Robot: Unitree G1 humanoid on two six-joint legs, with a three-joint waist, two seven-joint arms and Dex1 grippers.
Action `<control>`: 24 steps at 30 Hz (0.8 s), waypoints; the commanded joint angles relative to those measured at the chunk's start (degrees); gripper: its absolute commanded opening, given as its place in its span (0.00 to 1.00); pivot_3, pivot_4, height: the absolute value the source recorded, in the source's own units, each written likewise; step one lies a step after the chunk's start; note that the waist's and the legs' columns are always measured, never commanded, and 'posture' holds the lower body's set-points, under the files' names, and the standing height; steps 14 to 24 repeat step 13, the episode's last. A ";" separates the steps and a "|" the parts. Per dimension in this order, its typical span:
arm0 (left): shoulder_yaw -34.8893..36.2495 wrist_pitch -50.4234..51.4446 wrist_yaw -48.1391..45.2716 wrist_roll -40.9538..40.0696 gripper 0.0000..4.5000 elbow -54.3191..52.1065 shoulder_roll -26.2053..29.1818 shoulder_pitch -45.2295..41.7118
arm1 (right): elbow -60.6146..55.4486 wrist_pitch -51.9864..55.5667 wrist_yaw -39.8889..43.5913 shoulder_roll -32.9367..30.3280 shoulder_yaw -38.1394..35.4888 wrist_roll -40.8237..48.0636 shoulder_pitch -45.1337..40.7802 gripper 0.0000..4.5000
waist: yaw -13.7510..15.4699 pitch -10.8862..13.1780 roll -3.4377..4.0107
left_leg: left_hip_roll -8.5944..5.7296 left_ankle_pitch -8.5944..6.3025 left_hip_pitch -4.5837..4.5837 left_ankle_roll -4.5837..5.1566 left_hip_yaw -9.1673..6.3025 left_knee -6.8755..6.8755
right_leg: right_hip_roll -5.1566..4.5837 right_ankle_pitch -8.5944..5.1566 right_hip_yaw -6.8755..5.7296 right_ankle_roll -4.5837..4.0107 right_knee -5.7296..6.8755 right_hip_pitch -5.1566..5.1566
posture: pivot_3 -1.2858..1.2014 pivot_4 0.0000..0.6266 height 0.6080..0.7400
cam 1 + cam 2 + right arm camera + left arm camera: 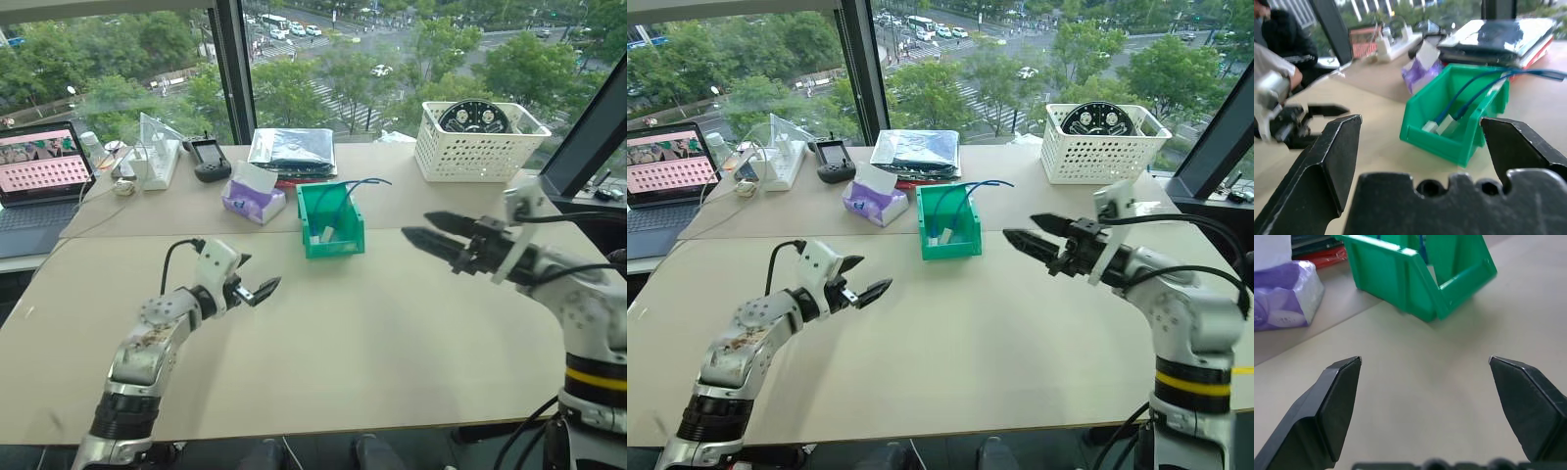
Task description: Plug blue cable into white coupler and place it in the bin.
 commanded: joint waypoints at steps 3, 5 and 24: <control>4.25 -6.24 0.57 -2.35 1.00 1.88 -1.98 -1.65 | 1.86 -18.25 -4.86 5.03 6.10 -13.07 15.95 0.99 | 0.85 -0.04 -0.34 | 0.05 0.08 0.07 -0.13 0.04 0.02 | -0.03 -0.33 -0.22 0.21 -0.11 0.12 | 0.52 0.24 1.00; 4.16 -7.27 0.62 -2.01 1.00 2.78 -2.45 -1.76 | 5.40 -23.59 -5.21 8.36 5.44 -13.94 17.45 0.99 | 0.75 -0.04 -0.34 | 0.02 0.11 0.15 -0.12 0.16 0.06 | -0.09 -0.26 -0.03 0.19 -0.02 0.17 | 0.52 0.24 1.00; 5.53 -11.13 0.01 -2.08 1.00 5.42 -2.48 1.32 | 10.04 -28.51 -6.85 9.92 3.16 -13.88 14.79 0.99 | -0.15 -0.04 -0.34 | 0.08 0.10 0.23 -0.11 0.21 0.12 | 0.04 -0.07 0.06 -0.08 0.17 0.13 | 0.52 0.24 1.00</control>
